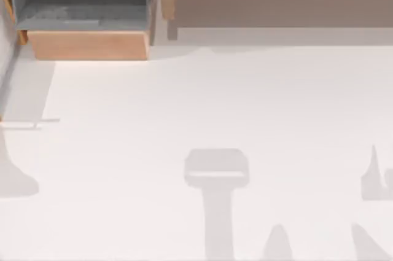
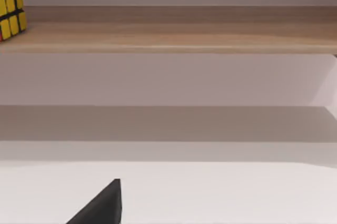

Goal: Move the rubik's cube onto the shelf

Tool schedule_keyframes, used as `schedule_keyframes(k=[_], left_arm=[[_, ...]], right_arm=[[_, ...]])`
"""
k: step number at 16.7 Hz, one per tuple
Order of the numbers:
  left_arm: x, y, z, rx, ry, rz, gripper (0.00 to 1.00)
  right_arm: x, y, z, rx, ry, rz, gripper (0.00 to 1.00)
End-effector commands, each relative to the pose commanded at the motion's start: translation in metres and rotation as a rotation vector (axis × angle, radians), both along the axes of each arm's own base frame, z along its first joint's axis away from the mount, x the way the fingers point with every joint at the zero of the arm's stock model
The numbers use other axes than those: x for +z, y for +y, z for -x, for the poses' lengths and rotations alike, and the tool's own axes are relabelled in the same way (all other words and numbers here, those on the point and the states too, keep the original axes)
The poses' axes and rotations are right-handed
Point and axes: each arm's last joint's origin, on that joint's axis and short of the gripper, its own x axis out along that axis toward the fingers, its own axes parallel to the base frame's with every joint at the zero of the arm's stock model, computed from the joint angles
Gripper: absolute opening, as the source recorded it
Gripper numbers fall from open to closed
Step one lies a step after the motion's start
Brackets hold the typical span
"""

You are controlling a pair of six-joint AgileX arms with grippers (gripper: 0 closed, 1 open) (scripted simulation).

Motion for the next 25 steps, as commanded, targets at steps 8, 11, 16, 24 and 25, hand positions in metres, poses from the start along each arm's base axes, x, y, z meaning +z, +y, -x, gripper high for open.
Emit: schedule_keyframes(k=[8, 11, 16, 24, 25], left_arm=[[0.000, 0.000, 0.000, 0.000, 0.000, 0.000, 0.32], [0.000, 0.000, 0.000, 0.000, 0.000, 0.000, 0.10], [0.000, 0.000, 0.000, 0.000, 0.000, 0.000, 0.00], [-0.005, 0.001, -0.011, 0.001, 0.019, 0.019, 0.00], [-0.004, 0.001, -0.021, 0.000, 0.017, 0.018, 0.00]], right_arm=[[0.000, 0.000, 0.000, 0.000, 0.000, 0.000, 1.00], [0.000, 0.000, 0.000, 0.000, 0.000, 0.000, 1.00], [0.000, 0.000, 0.000, 0.000, 0.000, 0.000, 1.00], [0.000, 0.000, 0.000, 0.000, 0.000, 0.000, 1.00], [0.000, 0.000, 0.000, 0.000, 0.000, 0.000, 1.00]])
